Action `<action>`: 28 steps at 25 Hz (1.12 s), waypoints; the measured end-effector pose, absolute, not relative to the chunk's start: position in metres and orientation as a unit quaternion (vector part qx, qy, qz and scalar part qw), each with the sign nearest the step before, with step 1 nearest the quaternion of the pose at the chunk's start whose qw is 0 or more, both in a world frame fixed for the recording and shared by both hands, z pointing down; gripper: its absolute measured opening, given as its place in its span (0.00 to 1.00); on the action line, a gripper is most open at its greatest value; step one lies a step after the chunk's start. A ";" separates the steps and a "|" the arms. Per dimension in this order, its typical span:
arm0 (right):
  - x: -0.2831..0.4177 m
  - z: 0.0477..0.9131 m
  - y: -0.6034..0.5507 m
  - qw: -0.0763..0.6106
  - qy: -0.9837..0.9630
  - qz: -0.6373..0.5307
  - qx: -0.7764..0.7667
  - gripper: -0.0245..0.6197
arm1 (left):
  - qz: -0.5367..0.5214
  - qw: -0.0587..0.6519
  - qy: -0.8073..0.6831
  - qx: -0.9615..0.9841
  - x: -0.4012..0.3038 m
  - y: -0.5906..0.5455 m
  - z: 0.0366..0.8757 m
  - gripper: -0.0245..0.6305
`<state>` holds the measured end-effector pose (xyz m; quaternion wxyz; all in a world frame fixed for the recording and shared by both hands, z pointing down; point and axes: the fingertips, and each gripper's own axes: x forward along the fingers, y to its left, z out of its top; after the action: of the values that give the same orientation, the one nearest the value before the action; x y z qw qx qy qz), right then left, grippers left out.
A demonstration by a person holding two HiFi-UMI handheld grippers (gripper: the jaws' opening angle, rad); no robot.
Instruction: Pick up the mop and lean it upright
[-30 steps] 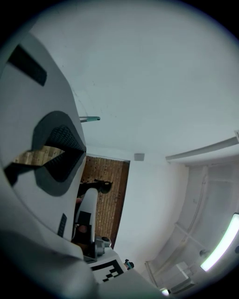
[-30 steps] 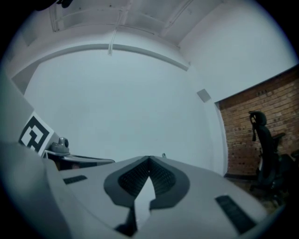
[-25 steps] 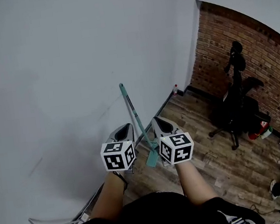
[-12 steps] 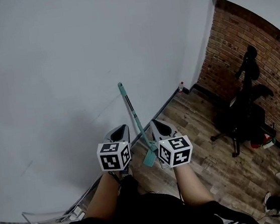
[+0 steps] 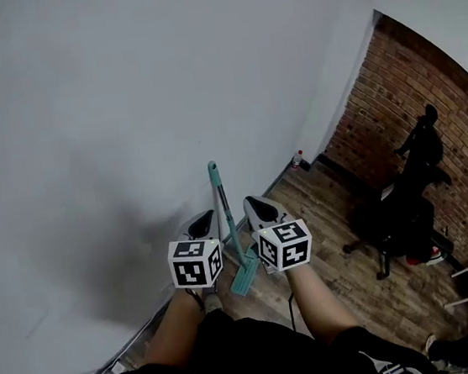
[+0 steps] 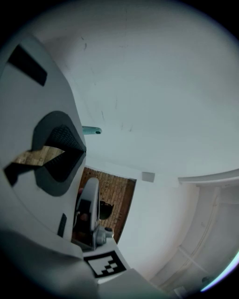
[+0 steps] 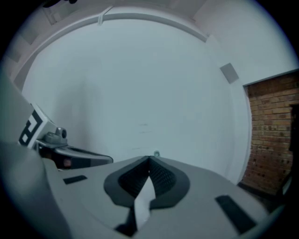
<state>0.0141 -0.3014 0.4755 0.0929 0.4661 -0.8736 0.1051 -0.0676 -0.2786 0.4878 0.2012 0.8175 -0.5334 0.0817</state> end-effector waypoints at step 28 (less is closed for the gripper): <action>-0.039 0.583 -0.453 0.192 -0.899 0.086 0.384 0.21 | 0.112 0.220 -0.525 0.814 -0.068 -0.369 0.516 0.03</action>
<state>-0.0385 -0.4530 0.5834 0.1923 0.3836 -0.8992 0.0859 -0.0679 -0.3691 0.5155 0.2197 0.8144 -0.5254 0.1115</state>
